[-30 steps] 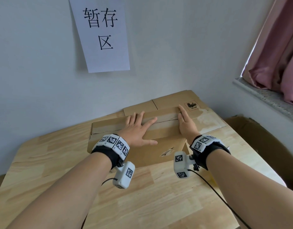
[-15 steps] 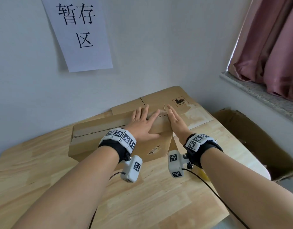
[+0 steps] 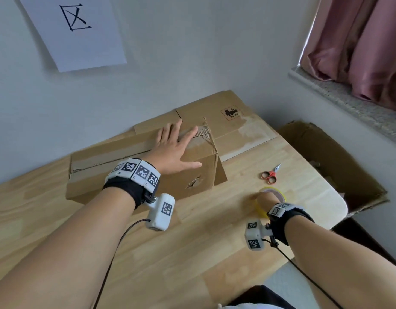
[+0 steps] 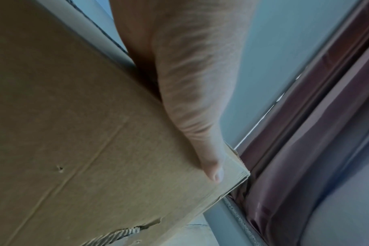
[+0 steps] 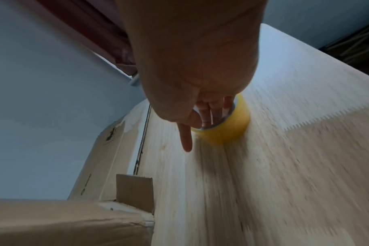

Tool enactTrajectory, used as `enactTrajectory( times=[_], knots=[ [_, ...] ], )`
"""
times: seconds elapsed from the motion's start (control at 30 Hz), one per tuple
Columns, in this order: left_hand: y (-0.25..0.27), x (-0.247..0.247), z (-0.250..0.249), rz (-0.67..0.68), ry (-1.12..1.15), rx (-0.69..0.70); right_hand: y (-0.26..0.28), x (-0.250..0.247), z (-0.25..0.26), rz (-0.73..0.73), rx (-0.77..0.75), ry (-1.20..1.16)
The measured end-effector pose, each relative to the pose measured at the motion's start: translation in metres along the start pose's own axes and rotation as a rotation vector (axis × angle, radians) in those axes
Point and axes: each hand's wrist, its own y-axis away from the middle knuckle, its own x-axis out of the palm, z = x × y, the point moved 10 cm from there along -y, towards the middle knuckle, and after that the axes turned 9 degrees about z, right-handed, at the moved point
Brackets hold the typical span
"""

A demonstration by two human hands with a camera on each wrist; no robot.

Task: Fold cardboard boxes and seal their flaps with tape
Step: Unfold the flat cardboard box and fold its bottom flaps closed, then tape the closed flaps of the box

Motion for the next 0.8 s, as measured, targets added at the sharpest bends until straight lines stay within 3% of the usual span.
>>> enactTrajectory(
  times=[0.17,0.3,0.43,0.57,0.73,0.8],
  knots=[
    [0.001,-0.003,0.0,-0.015,0.005,-0.008,-0.006,0.017,-0.006,0.104,-0.002,-0.052],
    [0.001,-0.004,0.001,-0.017,0.001,-0.008,-0.015,0.012,-0.005,0.04,-0.097,-0.121],
    [0.0,-0.004,-0.001,-0.024,-0.007,-0.003,-0.009,0.0,-0.005,-0.072,-0.135,0.099],
    [-0.001,-0.003,-0.001,-0.024,-0.007,0.001,-0.03,-0.007,-0.022,-0.125,-0.017,0.239],
    [-0.001,-0.005,0.0,-0.027,-0.01,0.01,0.002,-0.028,0.0,-0.278,-0.08,0.14],
    [-0.002,-0.005,0.001,-0.031,-0.006,0.015,0.013,-0.038,0.022,-0.309,-0.195,-0.069]
  ],
)
